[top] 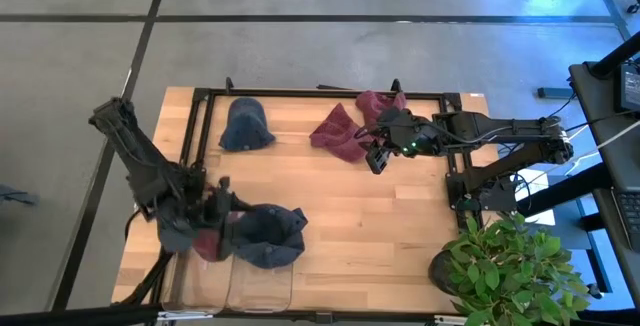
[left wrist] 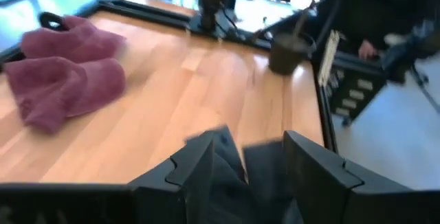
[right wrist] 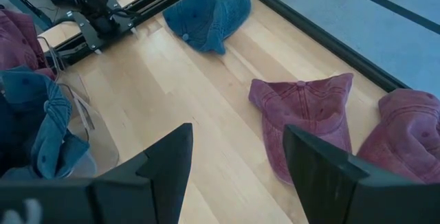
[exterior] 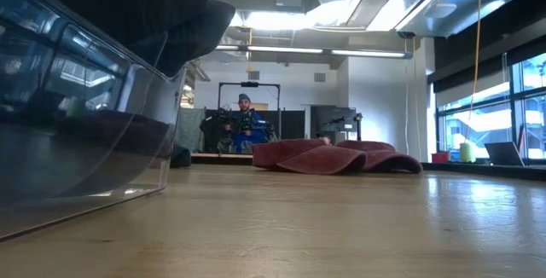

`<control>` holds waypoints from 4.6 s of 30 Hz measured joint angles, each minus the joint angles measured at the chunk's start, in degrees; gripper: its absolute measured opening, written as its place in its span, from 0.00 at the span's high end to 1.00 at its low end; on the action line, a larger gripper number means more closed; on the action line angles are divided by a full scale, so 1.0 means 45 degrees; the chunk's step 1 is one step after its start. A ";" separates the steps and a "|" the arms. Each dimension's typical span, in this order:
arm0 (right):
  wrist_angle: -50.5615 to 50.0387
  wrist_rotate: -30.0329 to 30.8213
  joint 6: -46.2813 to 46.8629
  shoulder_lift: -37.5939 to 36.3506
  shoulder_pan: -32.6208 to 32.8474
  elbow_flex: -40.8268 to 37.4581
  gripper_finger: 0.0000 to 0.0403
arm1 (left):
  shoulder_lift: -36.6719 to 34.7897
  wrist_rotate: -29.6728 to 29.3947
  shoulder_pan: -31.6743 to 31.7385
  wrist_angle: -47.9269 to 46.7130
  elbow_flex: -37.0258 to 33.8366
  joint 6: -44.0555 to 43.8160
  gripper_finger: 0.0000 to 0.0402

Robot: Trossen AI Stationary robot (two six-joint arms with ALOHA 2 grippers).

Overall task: Pick & Place hat
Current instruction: Put the blue cap into the right transparent bin

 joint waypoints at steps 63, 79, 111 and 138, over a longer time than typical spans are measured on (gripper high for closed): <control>0.2693 -0.5236 -0.8061 0.2288 -0.6173 -0.0010 0.44 | 0.7003 0.8089 1.7416 -0.4392 -0.1656 0.5418 0.59; 0.2542 -0.5233 -0.7733 0.2288 -0.6173 -0.0010 0.44 | 0.8061 0.8203 1.7410 -0.4166 -0.1632 0.6458 0.63; 0.2878 -0.7310 -0.7734 0.2288 -0.5847 -0.0010 0.44 | 0.3326 1.0275 1.6104 -0.5135 0.0610 0.6644 0.87; 0.4485 -1.2484 -0.6694 0.2288 -0.4972 -0.0005 0.44 | 0.1571 1.4011 1.3104 -0.2429 0.3983 1.8317 0.87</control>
